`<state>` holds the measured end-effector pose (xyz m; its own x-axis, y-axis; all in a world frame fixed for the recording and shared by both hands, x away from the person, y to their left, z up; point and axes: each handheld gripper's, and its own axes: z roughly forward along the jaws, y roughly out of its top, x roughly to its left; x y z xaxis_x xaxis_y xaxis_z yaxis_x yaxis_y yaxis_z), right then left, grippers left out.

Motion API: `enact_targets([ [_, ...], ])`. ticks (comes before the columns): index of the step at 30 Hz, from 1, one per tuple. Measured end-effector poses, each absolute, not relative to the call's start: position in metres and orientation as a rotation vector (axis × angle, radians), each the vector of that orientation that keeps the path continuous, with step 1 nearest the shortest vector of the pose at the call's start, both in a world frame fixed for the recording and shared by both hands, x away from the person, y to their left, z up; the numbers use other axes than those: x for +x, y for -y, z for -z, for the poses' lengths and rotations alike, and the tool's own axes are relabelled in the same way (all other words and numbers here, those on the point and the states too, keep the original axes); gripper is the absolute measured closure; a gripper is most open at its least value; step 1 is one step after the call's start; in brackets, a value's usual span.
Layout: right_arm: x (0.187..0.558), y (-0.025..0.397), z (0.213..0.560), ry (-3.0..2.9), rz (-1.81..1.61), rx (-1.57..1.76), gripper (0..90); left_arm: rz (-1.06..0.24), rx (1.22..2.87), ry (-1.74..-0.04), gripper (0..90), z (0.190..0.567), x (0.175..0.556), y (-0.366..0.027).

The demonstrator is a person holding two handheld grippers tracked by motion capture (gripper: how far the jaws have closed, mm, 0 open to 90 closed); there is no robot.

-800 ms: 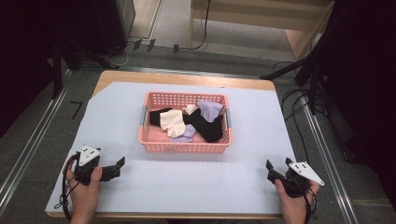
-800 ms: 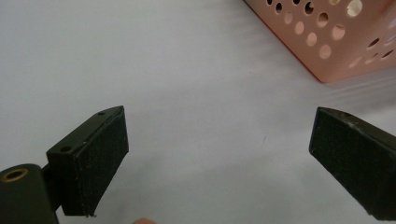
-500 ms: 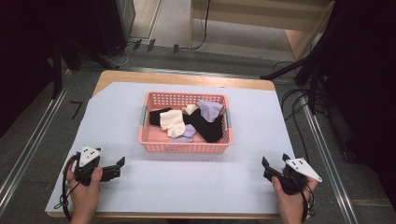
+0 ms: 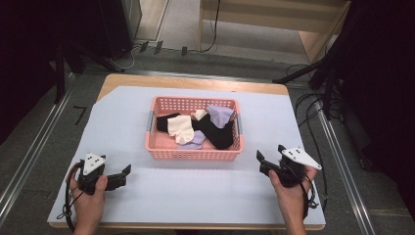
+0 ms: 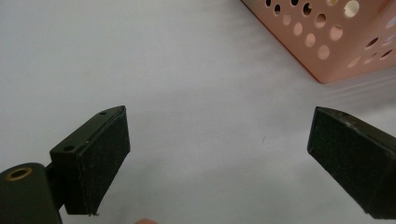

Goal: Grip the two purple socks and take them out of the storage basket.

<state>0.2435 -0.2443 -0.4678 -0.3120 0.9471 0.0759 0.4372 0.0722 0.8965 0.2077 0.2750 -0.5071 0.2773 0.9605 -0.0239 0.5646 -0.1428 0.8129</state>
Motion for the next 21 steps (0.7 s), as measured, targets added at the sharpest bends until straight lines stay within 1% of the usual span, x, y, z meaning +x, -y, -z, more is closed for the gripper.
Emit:
enact_targets([
  [10,0.267,0.208,0.442,-1.846,-1.222,1.292,22.7,-0.678,1.812,-1.387,6.6,0.507,0.208,-0.275],
  [12,0.273,0.195,0.436,-1.867,-1.221,1.256,26.2,-0.679,1.812,-1.387,6.6,0.507,0.208,-0.275],
  [16,0.282,0.184,0.432,-1.881,-1.23,1.24,29.2,-0.676,1.813,-1.383,6.6,0.507,0.208,-0.276],
  [18,0.288,0.178,0.43,-1.904,-1.245,1.244,34.0,-0.673,1.811,-1.383,6.6,0.507,0.208,-0.276],
  [19,0.294,0.171,0.428,-1.931,-1.246,1.23,38.3,-0.676,1.807,-1.382,6.6,0.507,0.208,-0.276],
  [20,0.294,0.171,0.428,-1.931,-1.246,1.23,38.3,-0.673,1.807,-1.382,6.6,0.507,0.208,-0.276],
  [21,0.301,0.164,0.428,-1.945,-1.241,1.231,40.1,-0.672,1.811,-1.381,6.6,0.507,0.208,-0.276],
])
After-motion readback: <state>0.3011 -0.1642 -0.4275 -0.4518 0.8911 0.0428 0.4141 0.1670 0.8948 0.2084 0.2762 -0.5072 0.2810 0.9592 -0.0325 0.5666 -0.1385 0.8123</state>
